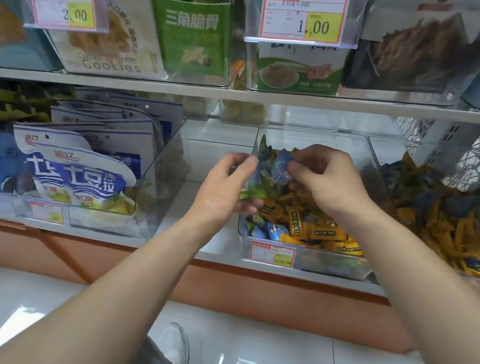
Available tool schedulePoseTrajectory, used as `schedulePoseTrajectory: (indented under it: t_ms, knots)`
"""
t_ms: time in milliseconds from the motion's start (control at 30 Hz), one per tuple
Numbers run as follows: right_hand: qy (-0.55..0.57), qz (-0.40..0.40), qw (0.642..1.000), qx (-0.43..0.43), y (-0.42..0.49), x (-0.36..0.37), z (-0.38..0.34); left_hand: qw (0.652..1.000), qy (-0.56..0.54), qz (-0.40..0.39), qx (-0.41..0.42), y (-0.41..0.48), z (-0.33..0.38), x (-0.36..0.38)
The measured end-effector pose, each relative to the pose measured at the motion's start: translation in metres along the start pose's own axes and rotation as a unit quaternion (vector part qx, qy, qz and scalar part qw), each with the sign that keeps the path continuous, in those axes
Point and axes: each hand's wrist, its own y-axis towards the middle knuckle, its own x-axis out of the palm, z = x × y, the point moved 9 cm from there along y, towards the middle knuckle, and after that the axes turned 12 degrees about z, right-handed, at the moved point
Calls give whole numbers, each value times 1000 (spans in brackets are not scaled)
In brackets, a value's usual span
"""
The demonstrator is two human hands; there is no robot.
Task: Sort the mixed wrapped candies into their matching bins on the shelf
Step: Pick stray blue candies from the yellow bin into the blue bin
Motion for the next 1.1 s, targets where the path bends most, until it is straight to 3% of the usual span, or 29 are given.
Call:
schedulePoseTrajectory:
  t_ms: [167, 367, 467, 567, 667, 833, 1033, 1100]
  knots:
    - [19, -1, 999, 33, -5, -1, 2, 992, 88, 31, 83, 3, 5, -6]
    - [103, -66, 989, 87, -16, 24, 9, 978, 150, -11, 147, -1, 11, 0]
    - [-106, -74, 991, -26, -10, 18, 13, 971, 180, 28, 153, 9, 11, -20]
    - [-309, -239, 916, -85, -28, 46, 40, 971, 190, 40, 139, 16, 7, -36]
    - [-386, -286, 871, -101, -35, 58, 54, 973, 186, 37, 130, 18, 4, -42]
    - [-394, -292, 866, -97, -25, 55, 60, 978, 175, 35, 110, 18, 0, -48]
    - [-272, -186, 938, -108, -8, 36, 32, 978, 181, 18, 106, 20, -4, -51]
    - [-268, -167, 942, -110, -13, 42, 30, 978, 181, 22, 101, 21, -5, -52]
